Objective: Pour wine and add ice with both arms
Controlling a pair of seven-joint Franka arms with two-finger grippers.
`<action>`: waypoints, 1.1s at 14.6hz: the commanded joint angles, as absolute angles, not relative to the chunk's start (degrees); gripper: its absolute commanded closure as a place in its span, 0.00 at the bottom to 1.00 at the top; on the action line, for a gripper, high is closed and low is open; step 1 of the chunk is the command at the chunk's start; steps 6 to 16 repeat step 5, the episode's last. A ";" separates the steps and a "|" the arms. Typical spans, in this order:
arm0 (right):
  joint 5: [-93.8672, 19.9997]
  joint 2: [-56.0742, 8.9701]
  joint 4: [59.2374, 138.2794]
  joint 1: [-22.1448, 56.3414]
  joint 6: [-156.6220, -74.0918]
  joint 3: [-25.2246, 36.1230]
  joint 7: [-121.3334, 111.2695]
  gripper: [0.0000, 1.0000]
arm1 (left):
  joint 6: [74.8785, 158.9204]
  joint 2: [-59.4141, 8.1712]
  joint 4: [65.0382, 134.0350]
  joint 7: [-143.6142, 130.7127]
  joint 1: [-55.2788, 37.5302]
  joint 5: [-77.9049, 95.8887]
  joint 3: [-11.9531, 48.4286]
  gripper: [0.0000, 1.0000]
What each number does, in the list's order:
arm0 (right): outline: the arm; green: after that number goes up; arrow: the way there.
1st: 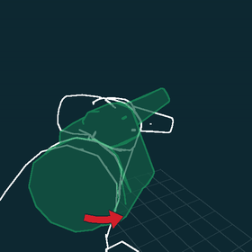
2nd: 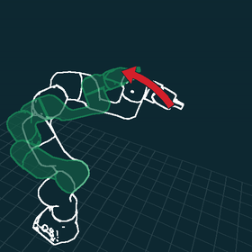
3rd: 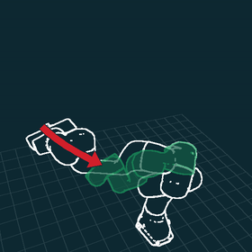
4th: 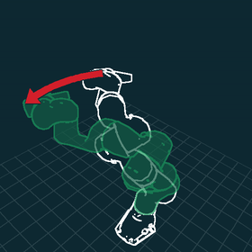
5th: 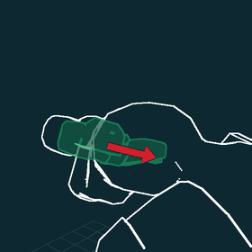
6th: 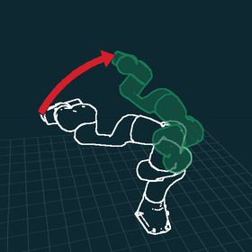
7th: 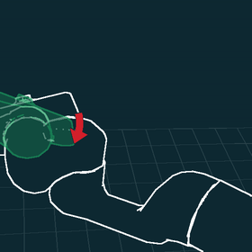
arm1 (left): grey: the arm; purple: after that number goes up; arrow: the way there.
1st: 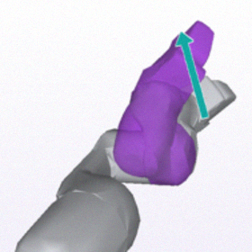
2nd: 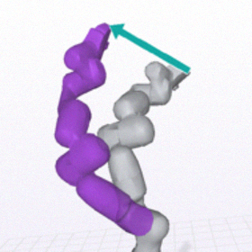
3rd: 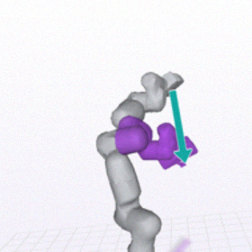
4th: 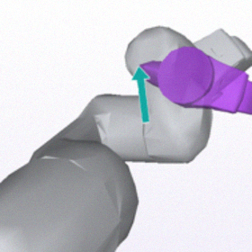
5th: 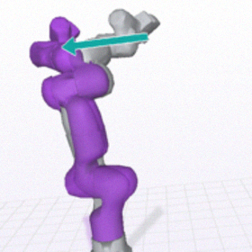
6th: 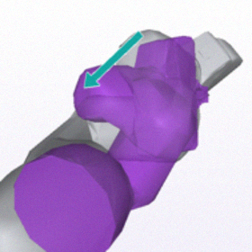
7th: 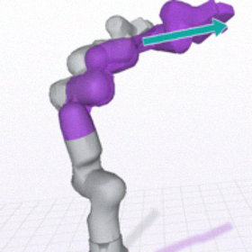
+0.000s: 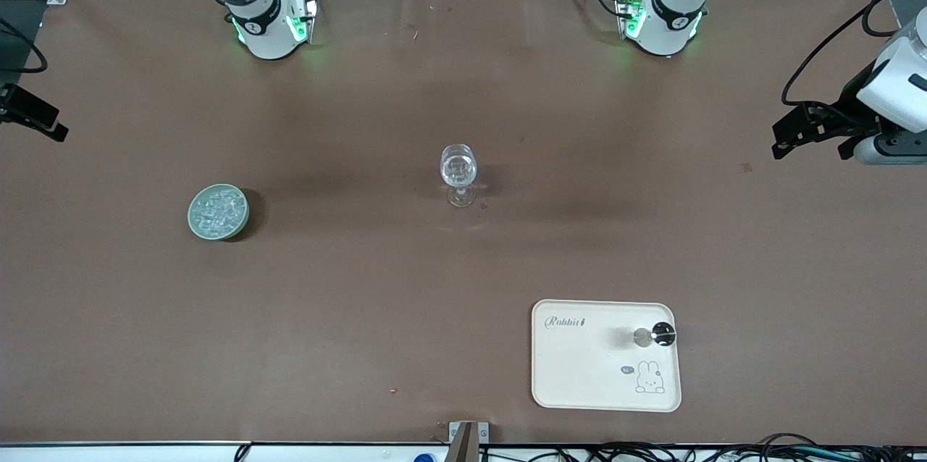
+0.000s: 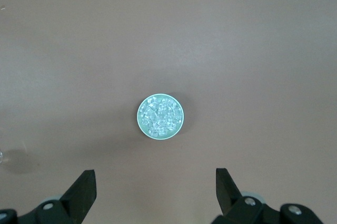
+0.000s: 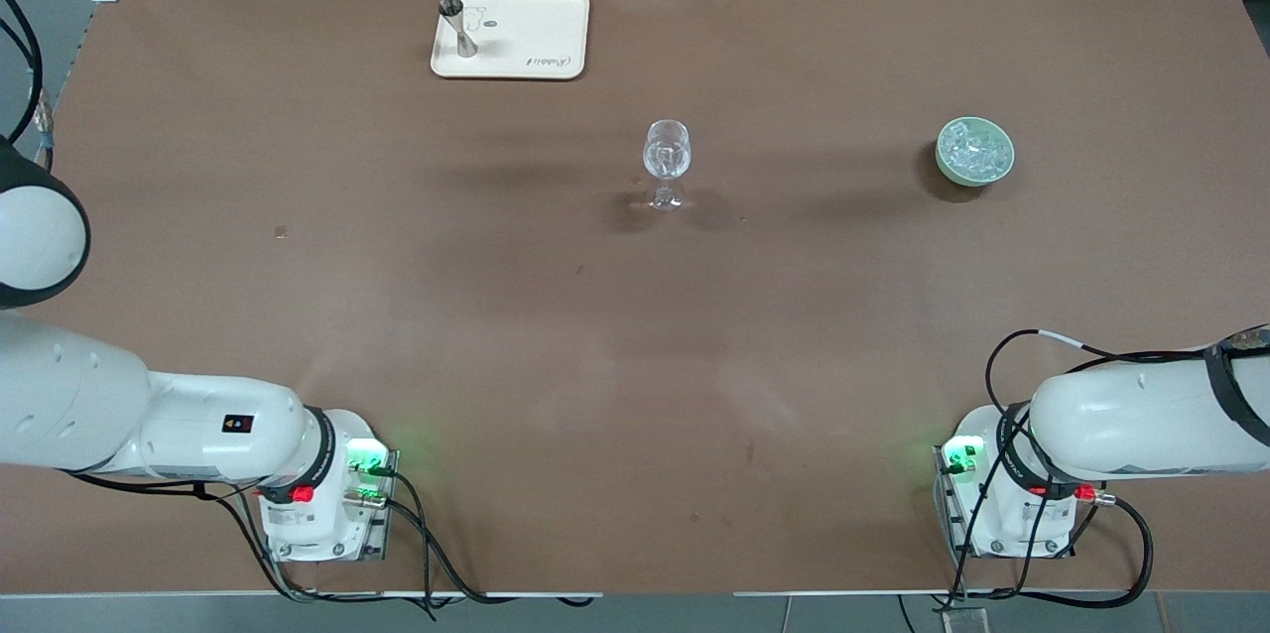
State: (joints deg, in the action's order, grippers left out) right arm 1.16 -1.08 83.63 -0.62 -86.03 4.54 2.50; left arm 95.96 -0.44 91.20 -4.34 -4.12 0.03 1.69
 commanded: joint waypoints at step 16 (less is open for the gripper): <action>0.62 0.09 84.99 -1.14 -86.04 4.13 1.85 0.00 | 93.52 -0.18 90.35 -4.31 -3.78 1.14 1.76 0.02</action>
